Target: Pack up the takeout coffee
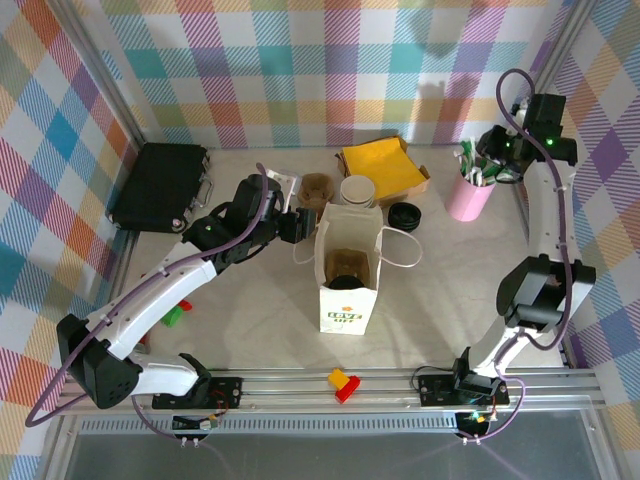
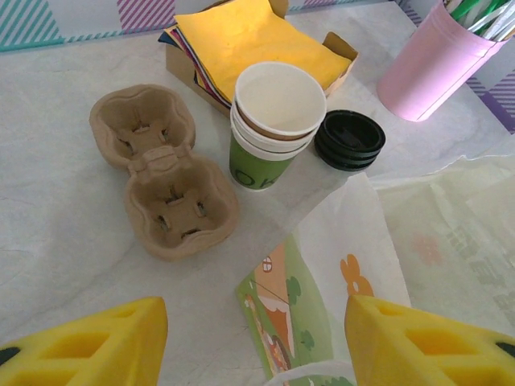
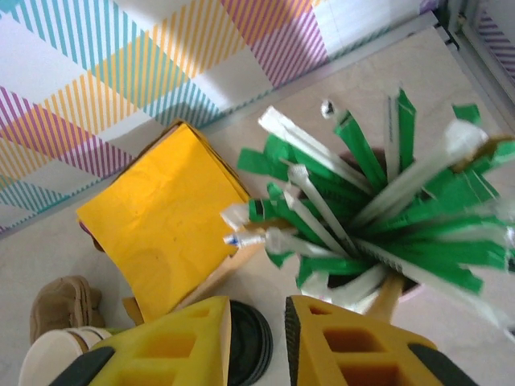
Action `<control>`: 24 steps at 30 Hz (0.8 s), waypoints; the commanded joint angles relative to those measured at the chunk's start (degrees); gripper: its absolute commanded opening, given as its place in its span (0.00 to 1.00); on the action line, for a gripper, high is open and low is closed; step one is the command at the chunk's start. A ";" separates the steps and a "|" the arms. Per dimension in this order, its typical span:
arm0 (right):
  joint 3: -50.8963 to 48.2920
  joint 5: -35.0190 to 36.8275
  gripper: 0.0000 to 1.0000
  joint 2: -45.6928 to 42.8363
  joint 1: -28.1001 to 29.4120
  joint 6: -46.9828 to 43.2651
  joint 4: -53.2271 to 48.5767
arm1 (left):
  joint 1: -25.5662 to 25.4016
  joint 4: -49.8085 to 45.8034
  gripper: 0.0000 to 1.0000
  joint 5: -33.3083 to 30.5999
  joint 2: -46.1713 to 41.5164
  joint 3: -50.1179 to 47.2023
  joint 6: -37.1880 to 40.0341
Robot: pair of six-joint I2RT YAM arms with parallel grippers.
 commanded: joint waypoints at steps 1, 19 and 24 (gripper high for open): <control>-2.83 1.60 0.27 -2.65 -0.61 -2.07 -2.98 | 0.44 -0.52 0.60 1.03 -2.14 -0.11 -1.07; -2.68 0.65 0.27 3.89 -0.60 -5.46 -3.81 | 0.44 -0.45 0.60 1.57 -2.80 -1.03 -1.58; -1.96 1.35 0.23 5.00 -0.54 -5.93 -3.57 | 0.44 -0.43 0.60 1.68 -2.71 -0.96 -1.60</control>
